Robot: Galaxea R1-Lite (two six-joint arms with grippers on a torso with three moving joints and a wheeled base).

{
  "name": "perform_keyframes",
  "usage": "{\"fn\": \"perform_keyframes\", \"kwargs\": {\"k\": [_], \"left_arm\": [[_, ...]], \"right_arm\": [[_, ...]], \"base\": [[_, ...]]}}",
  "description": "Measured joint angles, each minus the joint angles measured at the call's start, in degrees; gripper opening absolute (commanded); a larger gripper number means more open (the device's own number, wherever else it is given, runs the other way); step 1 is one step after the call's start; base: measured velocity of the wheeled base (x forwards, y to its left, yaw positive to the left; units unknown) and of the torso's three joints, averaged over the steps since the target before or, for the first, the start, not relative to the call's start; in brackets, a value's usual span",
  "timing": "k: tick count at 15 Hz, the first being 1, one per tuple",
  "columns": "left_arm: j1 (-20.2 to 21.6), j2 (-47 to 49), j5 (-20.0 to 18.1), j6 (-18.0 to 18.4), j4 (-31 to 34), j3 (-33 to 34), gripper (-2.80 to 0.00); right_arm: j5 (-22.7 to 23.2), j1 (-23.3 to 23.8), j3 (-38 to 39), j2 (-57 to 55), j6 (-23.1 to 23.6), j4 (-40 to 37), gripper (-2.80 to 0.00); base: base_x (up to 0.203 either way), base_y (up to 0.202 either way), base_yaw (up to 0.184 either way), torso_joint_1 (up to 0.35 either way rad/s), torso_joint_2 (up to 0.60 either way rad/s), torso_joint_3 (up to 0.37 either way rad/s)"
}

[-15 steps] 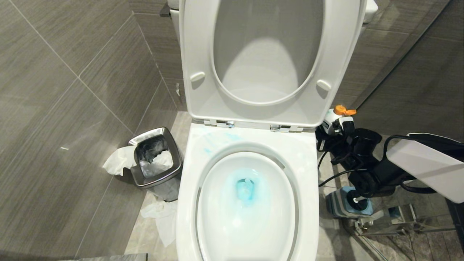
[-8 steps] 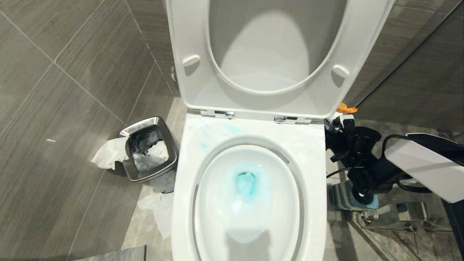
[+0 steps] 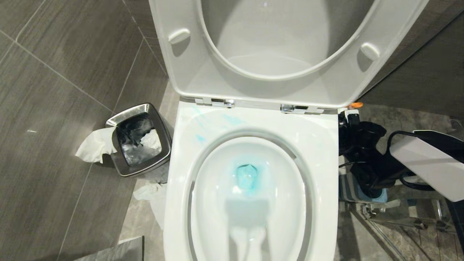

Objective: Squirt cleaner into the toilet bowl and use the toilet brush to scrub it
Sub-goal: Place the cleaning agent on the floor

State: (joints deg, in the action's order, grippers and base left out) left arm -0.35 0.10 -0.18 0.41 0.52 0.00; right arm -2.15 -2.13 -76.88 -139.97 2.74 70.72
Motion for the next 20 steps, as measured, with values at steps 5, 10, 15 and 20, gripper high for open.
{"fn": "perform_keyframes", "kwargs": {"k": [5,10,15,20], "left_arm": [[0.0,0.0,0.0,0.0,0.0,0.0,-2.8],[0.0,0.0,0.0,0.0,-0.1,0.0,-2.8],[0.0,-0.1,0.0,-0.1,-0.3,0.0,-2.8],[0.0,-0.1,0.0,-0.4,-0.2,0.0,-2.8]], "right_arm": [[0.2,0.3,-3.8,-1.1,0.2,-0.5,-2.8],[0.4,0.3,-6.1,-0.7,0.5,-0.2,-2.8],[1.3,0.7,-6.1,1.3,1.0,-1.4,-2.8],[1.0,0.9,-2.4,3.2,1.0,-2.2,-2.8]], "base": [[0.0,0.0,0.0,0.005,0.0,-0.197],[0.0,0.0,0.0,0.005,0.0,-0.18],[0.0,0.0,0.0,0.0,0.0,-0.02],[0.0,0.0,0.0,0.0,0.0,0.0]]}}
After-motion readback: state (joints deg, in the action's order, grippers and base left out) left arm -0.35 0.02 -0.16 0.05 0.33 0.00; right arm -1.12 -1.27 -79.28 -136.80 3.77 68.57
